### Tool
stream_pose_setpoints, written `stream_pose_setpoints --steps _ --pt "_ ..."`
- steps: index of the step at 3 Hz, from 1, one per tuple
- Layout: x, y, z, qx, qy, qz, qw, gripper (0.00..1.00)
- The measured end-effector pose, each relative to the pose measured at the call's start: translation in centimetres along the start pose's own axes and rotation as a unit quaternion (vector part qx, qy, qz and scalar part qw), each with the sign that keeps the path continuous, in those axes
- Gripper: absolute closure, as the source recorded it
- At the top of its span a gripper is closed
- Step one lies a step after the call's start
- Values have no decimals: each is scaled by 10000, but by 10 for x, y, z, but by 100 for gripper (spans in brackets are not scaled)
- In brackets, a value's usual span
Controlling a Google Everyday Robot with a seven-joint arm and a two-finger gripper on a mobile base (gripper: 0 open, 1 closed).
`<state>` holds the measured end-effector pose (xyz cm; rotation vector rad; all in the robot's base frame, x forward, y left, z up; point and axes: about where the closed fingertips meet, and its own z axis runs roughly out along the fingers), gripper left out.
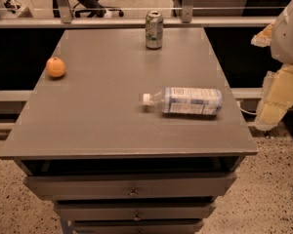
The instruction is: Move orange near blue plastic bottle
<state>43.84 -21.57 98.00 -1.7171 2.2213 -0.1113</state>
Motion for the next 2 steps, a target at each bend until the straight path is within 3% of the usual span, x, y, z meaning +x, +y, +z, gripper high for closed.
stream_pose_setpoints --steps 1,2 --pt "-1 0 0 11 -9 -7 10000 0" --pt "-45 -10 14 -126 -350 -207 9991 0"
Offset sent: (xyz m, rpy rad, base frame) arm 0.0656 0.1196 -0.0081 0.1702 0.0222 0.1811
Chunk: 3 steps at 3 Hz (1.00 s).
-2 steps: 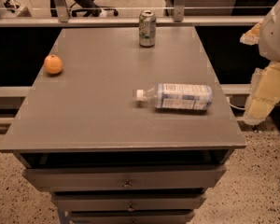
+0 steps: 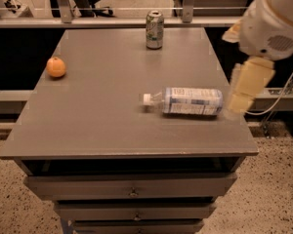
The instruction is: Move orange near blue plastic bottle
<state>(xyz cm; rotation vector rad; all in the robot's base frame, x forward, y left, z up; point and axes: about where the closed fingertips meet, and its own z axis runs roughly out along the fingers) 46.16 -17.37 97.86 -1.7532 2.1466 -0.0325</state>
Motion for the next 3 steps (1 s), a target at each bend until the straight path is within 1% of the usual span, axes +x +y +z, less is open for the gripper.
stream_pose_setpoints --steps 1,2,3 --pt "-72 -20 29 -235 -695 -175 9972 0" --pt "-142 -26 46 -344 -1417 -138 9892 0" --pt "-143 -26 46 -344 -1417 -138 9892 0"
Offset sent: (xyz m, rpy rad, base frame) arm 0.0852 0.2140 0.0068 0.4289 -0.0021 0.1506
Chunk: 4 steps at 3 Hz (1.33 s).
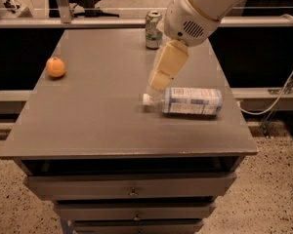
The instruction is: Move orange near blue plastic bottle
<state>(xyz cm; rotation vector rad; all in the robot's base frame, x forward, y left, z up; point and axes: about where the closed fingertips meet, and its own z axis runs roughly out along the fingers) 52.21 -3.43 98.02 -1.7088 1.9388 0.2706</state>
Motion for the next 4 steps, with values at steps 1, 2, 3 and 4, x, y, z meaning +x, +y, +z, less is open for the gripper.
stream_pose_setpoints --steps 1,2,3,4 --pt "-13 -15 19 101 -241 121 9996 0" --pt "-46 -45 75 110 -835 401 9956 0" --pt "-81 -79 132 55 -1433 682 9873 0" --pt "-118 -104 182 -82 -1953 930 9763 0"
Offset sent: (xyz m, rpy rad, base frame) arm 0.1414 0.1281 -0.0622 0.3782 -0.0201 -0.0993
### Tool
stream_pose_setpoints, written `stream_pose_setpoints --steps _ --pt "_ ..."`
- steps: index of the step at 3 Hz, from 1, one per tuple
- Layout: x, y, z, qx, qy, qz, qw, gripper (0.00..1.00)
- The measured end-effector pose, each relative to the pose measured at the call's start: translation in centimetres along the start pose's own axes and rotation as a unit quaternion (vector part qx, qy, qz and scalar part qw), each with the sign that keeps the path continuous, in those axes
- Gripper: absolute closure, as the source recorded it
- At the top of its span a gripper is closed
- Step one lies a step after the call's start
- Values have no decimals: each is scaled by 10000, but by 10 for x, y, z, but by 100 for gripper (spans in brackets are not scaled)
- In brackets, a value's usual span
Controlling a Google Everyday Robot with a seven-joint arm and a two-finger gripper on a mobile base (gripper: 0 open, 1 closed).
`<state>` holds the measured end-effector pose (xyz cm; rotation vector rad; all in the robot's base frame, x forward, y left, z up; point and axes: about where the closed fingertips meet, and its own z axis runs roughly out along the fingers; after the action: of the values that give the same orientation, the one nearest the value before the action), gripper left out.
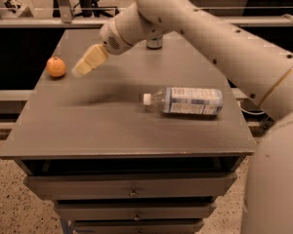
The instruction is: Move orange near blue plastic bottle
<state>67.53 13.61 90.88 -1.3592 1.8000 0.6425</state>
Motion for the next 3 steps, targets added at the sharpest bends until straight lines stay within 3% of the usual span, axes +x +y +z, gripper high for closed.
stream_pose_setpoints --steps 1,3 --pt "-22 -9 48 -157 -368 176 9990 0" --pt "-44 -3 110 -280 -623 181 9975 0"
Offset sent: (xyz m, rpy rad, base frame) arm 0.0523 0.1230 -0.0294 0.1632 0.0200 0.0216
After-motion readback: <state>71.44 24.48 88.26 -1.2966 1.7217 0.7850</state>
